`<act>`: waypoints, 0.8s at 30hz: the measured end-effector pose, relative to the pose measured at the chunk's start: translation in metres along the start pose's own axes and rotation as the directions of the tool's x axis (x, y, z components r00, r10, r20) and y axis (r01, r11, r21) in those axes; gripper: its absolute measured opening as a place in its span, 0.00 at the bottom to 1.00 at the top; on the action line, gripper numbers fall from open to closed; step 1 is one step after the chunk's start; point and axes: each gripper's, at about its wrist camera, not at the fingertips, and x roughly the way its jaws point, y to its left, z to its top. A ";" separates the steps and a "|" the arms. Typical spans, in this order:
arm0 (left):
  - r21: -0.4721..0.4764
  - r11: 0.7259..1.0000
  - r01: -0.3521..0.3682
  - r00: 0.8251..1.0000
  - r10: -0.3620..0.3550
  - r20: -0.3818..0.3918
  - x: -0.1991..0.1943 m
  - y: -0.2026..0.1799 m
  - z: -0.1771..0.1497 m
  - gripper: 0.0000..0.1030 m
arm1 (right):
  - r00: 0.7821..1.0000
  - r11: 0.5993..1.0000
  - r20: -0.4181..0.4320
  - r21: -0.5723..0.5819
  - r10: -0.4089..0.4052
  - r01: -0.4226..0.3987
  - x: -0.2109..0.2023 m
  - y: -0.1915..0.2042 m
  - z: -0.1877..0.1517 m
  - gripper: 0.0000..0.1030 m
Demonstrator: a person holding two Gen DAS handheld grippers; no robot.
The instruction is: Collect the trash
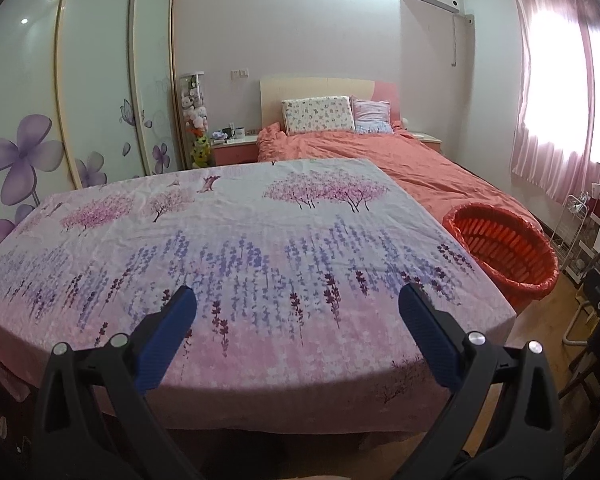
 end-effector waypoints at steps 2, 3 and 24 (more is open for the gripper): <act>0.000 1.000 -0.001 1.000 0.001 -0.006 0.001 -0.001 -0.001 0.96 | 1.000 1.000 -0.004 -0.003 0.001 -0.001 -0.001 0.001 -0.001 0.98; -0.001 1.000 0.000 1.000 0.000 -0.008 0.001 -0.001 -0.001 0.96 | 1.000 1.000 -0.007 -0.004 0.000 0.000 0.000 0.002 -0.002 0.98; 0.008 1.000 0.019 1.000 -0.019 -0.021 0.001 -0.010 -0.003 0.96 | 0.999 1.000 -0.030 -0.010 -0.011 0.011 0.004 -0.001 -0.004 0.98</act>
